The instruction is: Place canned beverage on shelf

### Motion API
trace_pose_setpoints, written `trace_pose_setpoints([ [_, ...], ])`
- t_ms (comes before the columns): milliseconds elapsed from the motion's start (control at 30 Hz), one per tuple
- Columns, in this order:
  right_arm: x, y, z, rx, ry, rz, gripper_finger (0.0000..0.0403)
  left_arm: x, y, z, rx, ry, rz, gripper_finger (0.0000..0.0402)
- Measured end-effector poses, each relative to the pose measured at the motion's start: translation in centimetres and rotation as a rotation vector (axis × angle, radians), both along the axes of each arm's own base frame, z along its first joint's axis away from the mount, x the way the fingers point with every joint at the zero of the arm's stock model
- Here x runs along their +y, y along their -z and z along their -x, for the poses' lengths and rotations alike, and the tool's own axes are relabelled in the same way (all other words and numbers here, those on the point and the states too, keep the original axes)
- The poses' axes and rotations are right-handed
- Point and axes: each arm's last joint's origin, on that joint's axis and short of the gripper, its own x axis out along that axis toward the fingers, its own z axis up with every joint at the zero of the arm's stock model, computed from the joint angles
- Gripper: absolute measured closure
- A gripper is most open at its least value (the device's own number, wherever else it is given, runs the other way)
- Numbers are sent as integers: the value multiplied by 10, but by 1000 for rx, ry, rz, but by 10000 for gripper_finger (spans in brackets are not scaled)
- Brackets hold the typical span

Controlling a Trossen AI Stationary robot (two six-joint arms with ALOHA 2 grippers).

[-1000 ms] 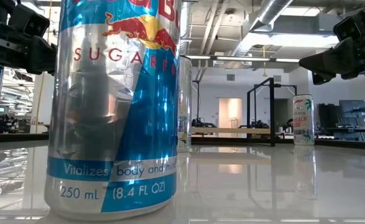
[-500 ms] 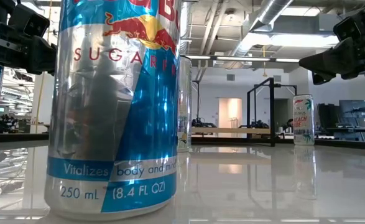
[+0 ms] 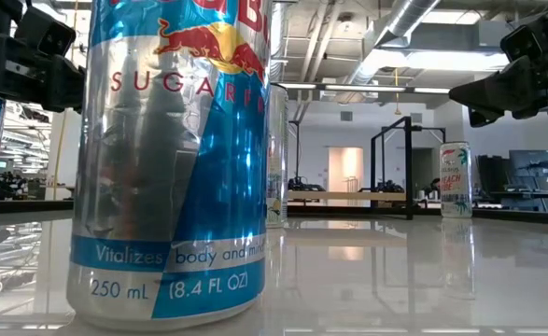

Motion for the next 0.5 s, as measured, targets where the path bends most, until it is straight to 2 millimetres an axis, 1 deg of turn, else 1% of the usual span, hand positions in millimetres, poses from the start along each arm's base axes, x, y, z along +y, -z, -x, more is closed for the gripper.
trace_pose_setpoints([
  [133, 0, 0, 0, 0, 0, 0, 360, 1, 0, 0, -4, -33, -5, 391],
  [233, 0, 0, 0, 0, 0, 0, 360, 0, 0, 0, -10, 4, 91, 391],
  [367, 0, 0, 0, 0, 0, 0, 360, -1, 0, 0, -20, 46, 285, 391],
  [500, 0, -3, 0, -31, 2, 0, 360, -1, 0, 0, -24, 27, 292, 391],
])
